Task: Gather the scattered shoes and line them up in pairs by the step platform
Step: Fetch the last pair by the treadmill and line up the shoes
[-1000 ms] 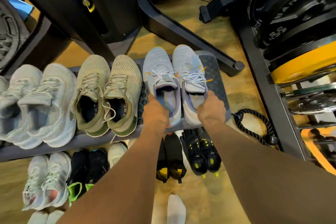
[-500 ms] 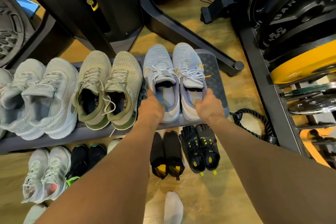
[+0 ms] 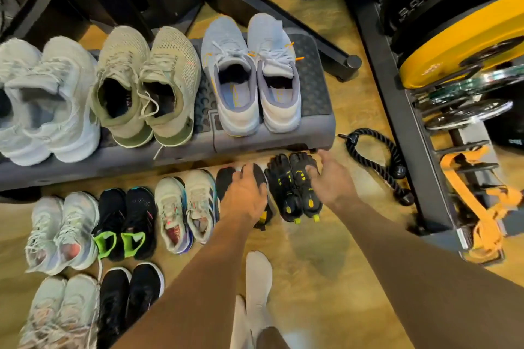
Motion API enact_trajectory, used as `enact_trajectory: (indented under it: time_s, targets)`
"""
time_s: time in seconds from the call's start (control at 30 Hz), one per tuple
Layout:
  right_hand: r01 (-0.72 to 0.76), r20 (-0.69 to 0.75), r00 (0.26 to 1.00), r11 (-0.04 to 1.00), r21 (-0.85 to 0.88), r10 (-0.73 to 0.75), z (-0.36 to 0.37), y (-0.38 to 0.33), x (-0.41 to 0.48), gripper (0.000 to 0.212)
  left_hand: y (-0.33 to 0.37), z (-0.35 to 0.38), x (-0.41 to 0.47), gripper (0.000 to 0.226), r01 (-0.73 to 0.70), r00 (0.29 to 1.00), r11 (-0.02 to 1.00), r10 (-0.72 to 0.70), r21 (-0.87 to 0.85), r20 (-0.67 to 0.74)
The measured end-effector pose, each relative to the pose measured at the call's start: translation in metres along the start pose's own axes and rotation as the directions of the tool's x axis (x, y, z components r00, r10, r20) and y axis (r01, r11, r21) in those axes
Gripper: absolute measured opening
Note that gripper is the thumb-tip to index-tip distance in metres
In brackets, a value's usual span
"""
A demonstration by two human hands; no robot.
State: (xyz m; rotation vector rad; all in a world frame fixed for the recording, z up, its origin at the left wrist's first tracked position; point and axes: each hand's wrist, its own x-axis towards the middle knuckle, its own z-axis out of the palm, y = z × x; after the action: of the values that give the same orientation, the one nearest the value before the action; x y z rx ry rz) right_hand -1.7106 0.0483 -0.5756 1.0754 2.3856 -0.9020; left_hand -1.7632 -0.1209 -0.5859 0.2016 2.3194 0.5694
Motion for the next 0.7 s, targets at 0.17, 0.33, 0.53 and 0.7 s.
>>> enact_trajectory:
  time_s: [0.17, 0.33, 0.53, 0.7]
  targets:
    - [0.03, 0.04, 0.999, 0.993, -0.11, -0.026, 0.058, 0.072, -0.008, 0.045, -0.012, 0.098, -0.002, 0.055, -0.058, 0.993, 0.993, 0.047, 0.099, 0.107]
    - [0.108, 0.11, 0.99, 0.971, -0.212, -0.086, 0.126, 0.143, 0.027, 0.045, -0.016, 0.195, 0.04, 0.053, -0.168, 0.982, 0.949, 0.136, 0.268, 0.135]
    - [0.304, 0.167, 0.952, 0.849, -0.432, -0.256, 0.196, 0.232, 0.105, 0.06, -0.044, 0.312, 0.112, 0.044, -0.296, 0.955, 0.763, 0.226, 0.575, 0.192]
    - [0.306, 0.048, 0.942, 0.794, -0.525, -0.332, 0.243, 0.262, 0.148, 0.043, -0.077, 0.348, 0.158, 0.041, -0.445, 0.855, 0.483, 0.479, 0.754, 0.198]
